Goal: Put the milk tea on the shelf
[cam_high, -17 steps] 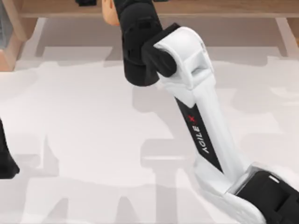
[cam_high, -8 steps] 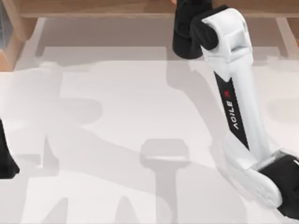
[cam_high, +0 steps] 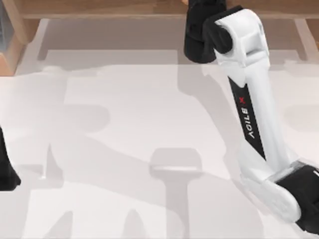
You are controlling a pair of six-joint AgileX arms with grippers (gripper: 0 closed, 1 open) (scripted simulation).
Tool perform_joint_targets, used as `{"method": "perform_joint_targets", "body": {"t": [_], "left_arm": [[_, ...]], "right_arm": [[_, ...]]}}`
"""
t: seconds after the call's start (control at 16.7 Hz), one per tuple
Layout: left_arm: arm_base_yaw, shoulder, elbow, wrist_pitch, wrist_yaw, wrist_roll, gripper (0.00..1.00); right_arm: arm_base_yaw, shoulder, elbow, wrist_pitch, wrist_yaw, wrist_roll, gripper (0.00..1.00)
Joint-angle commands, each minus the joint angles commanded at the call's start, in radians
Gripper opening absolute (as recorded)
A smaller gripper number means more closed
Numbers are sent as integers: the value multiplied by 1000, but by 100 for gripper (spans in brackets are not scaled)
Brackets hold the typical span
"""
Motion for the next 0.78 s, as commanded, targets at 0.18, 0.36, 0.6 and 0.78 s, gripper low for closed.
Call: {"method": "perform_joint_targets", "body": {"t": [0.18, 0.36, 0.6, 0.78], "left_arm": [[0, 0, 0, 0, 0, 0, 100], [0, 0, 0, 0, 0, 0, 100], [0, 0, 0, 0, 0, 0, 100], [0, 0, 0, 0, 0, 0, 100]], "right_arm": [[0, 0, 0, 0, 0, 0, 68], [0, 0, 0, 0, 0, 0, 90], [0, 0, 0, 0, 0, 0, 100], [0, 0, 0, 0, 0, 0, 100]]}}
